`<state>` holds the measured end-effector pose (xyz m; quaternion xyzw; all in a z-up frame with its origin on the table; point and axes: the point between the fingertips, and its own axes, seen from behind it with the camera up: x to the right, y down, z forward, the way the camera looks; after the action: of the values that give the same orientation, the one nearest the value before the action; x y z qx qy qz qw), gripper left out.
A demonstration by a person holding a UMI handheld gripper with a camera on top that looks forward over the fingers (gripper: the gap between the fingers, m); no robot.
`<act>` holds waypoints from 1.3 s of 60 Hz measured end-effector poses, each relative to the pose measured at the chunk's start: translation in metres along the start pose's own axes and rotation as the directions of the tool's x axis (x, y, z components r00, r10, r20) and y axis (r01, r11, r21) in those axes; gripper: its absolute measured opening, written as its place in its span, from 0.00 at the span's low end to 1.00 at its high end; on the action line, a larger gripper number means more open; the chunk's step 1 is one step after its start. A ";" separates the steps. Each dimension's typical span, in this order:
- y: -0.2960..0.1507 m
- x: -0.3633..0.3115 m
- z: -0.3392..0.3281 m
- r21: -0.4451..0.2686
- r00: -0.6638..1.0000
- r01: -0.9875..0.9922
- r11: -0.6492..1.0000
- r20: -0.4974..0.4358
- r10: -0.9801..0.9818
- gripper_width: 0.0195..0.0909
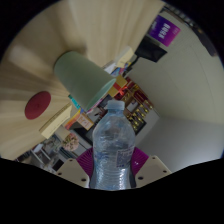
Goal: Pour water
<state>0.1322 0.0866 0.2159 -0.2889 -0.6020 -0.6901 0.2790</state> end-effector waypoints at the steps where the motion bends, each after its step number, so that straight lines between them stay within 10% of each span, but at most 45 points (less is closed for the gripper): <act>1: -0.001 0.000 0.000 0.001 1.000 0.021 1.000 -0.001 -0.021 0.37; 20: -0.002 0.005 -0.006 0.013 0.996 0.093 0.996 0.010 -0.094 0.38; 30: 0.006 0.010 -0.001 -0.011 0.968 -0.252 0.968 -0.008 0.252 0.38; 42: 0.048 0.025 -0.003 0.037 0.273 -0.959 0.280 -0.134 0.953 0.37; 57: 0.014 -0.070 0.017 -0.020 -0.602 -0.797 -0.604 -0.062 0.796 0.38; 78: -0.039 -0.120 0.029 -0.135 -0.636 -0.766 -0.628 0.017 0.772 0.38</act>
<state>0.1871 0.1240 0.1047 -0.7169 0.0007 -0.0366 0.6962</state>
